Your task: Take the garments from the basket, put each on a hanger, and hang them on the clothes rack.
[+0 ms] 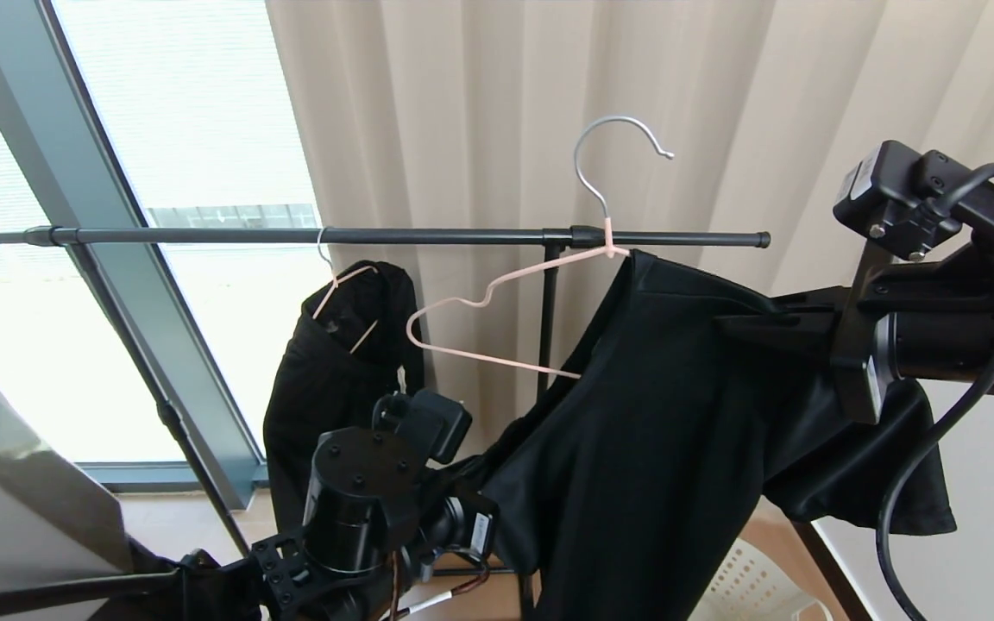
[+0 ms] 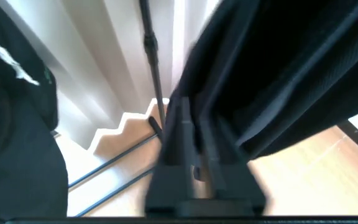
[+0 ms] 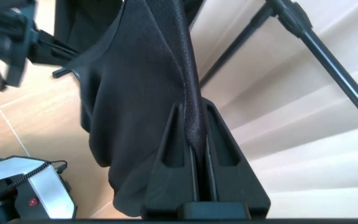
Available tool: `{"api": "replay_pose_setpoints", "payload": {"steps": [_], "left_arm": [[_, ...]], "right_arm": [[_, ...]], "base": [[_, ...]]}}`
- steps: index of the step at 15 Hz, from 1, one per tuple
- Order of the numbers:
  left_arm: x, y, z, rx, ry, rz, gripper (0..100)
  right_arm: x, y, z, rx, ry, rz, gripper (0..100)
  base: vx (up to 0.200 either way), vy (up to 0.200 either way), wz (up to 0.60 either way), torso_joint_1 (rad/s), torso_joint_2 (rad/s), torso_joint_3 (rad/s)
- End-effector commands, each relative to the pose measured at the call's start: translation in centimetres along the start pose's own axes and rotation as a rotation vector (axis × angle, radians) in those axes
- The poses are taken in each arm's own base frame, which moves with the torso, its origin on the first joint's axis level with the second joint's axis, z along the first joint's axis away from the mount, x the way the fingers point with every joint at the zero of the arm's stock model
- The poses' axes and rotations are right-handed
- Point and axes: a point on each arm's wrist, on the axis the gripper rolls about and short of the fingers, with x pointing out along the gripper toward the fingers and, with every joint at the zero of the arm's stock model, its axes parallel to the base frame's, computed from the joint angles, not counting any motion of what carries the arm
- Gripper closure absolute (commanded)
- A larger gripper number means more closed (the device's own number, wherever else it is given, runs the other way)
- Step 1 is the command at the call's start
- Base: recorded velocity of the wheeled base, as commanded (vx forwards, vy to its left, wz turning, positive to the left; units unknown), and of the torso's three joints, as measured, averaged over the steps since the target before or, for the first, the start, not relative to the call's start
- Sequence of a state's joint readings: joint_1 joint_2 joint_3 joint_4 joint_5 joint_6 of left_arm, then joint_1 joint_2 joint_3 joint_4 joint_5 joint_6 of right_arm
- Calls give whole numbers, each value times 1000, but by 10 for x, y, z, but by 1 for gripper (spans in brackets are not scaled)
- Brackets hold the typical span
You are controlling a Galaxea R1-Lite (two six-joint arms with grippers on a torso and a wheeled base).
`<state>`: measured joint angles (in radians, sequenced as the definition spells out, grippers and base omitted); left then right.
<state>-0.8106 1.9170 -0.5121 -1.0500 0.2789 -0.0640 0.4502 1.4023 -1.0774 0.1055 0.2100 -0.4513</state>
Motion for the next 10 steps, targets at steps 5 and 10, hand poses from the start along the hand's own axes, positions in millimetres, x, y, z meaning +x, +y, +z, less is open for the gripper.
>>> {"api": "replay_pose_setpoints", "payload": {"steps": [5,10], "left_arm": [[-13,35,11,-28,-35,107,100],[-10,56,13,-49,-42,183,100]], "right_arm": [[-4,1,-8,10,17,-3,100],[-13,6,-23,26,45,-4,100]], "base": [[0,0,0,0,0,0],[0,0,0,0,0,0]]}}
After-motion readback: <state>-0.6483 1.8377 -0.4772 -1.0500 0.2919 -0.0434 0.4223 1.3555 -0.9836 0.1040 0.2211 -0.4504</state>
